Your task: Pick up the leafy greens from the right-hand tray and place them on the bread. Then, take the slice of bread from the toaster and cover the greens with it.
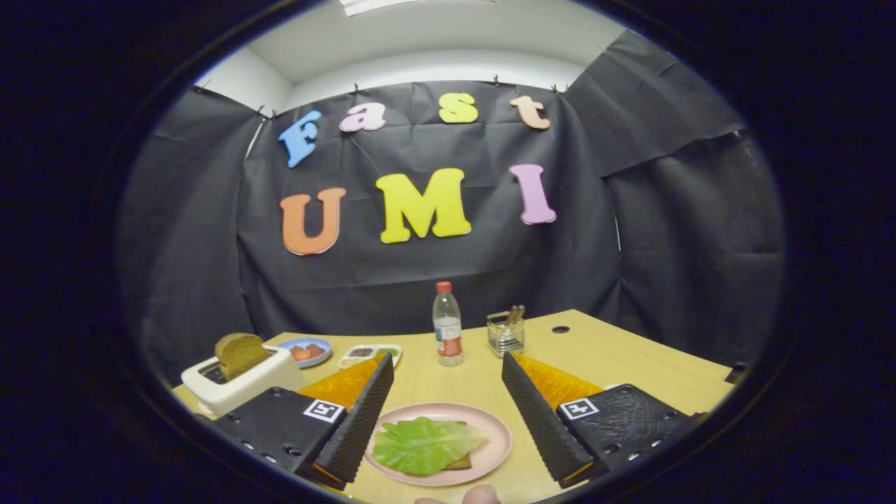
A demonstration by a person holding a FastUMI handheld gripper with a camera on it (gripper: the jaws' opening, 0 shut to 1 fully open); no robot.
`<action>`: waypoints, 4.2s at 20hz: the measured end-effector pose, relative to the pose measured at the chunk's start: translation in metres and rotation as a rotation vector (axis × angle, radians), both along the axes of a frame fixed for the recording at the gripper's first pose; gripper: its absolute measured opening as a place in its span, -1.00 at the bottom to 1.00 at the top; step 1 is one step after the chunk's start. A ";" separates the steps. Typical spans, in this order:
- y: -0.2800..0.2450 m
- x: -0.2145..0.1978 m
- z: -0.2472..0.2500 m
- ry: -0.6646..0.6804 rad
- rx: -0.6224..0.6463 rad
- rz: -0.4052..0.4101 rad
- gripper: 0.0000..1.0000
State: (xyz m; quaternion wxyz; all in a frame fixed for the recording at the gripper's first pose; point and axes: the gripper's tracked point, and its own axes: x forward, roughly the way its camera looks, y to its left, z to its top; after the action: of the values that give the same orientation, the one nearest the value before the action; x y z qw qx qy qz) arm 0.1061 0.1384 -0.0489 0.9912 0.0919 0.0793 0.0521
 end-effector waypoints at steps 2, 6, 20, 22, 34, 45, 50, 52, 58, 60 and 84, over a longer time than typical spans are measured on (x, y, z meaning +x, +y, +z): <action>0.031 -0.010 0.018 -0.021 0.015 0.026 0.91; 0.097 -0.020 0.032 -0.029 0.034 0.084 0.91; 0.235 -0.002 -0.023 0.181 0.036 0.199 0.75; 0.242 0.000 -0.030 0.212 0.030 0.210 0.53; 0.243 0.006 -0.011 0.200 0.108 0.241 -0.85; 0.162 0.001 0.083 -0.005 0.239 0.187 -0.86; 0.102 0.015 0.035 0.052 0.208 0.064 -0.85; 0.084 0.021 0.006 0.091 0.203 0.032 -0.85; 0.052 0.035 -0.066 0.190 0.255 -0.026 -0.85; 0.052 0.035 -0.082 0.223 0.287 -0.022 -0.85; -0.037 0.021 -0.145 0.325 0.154 -0.092 0.70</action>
State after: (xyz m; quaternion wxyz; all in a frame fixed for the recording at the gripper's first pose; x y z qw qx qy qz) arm 0.1269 0.1017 -0.1941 0.9568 0.1782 0.2298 -0.0028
